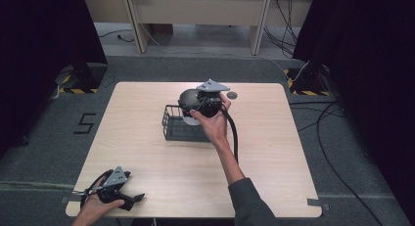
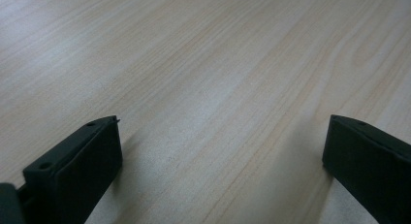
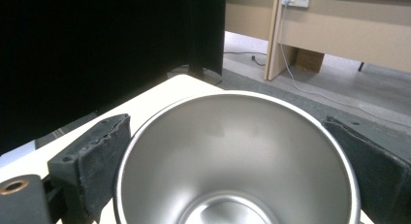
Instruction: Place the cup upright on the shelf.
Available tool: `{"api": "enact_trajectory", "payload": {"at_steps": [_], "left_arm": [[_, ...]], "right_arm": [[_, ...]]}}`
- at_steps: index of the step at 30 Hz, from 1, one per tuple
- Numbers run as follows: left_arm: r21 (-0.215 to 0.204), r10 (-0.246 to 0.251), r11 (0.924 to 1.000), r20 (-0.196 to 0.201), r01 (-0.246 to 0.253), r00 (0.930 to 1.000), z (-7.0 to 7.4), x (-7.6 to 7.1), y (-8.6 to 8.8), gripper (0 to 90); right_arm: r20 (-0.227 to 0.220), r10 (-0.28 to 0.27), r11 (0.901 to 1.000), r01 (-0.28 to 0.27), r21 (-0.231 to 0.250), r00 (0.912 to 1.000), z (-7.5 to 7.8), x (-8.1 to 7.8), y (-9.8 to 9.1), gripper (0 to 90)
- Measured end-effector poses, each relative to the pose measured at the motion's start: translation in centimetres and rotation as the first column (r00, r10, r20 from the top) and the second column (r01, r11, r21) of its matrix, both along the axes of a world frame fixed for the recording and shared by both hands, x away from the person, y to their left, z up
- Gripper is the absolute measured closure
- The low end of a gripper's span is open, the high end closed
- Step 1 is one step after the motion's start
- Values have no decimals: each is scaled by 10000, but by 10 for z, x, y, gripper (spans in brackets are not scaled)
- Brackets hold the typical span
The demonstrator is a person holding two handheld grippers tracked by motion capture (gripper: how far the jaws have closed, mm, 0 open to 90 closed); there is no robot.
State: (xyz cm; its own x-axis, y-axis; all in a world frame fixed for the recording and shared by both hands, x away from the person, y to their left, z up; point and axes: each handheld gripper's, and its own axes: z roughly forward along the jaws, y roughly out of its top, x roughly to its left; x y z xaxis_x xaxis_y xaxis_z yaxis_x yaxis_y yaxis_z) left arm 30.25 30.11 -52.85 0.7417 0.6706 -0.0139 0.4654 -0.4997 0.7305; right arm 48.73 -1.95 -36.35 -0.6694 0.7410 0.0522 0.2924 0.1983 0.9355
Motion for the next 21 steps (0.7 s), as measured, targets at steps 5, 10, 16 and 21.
{"api": "enact_trajectory", "payload": {"at_steps": [5, 10, 16, 21], "left_arm": [[-1, -3, 10000, -3, 3, 10000, 0, 0, 0, 0], [-7, -5, 10000, -3, 5, 10000, 0, 0, 0, 0], [-8, -7, 10000, 2, 7, 10000, 0, 0, 0, 0], [-1, -14, 10000, -2, 14, 10000, 0, 0, 0, 0]], "right_arm": [[-148, -211, 9998, 210, -59, 9997, -6, 8, 1, 62], [-220, -348, 9993, 344, -168, 9992, -9, 13, 0, 61], [-374, -352, 9991, 344, -241, 9987, -19, 14, 1, 61], [-608, -376, 9989, 358, -304, 9974, -29, 17, 1, 61]]}}
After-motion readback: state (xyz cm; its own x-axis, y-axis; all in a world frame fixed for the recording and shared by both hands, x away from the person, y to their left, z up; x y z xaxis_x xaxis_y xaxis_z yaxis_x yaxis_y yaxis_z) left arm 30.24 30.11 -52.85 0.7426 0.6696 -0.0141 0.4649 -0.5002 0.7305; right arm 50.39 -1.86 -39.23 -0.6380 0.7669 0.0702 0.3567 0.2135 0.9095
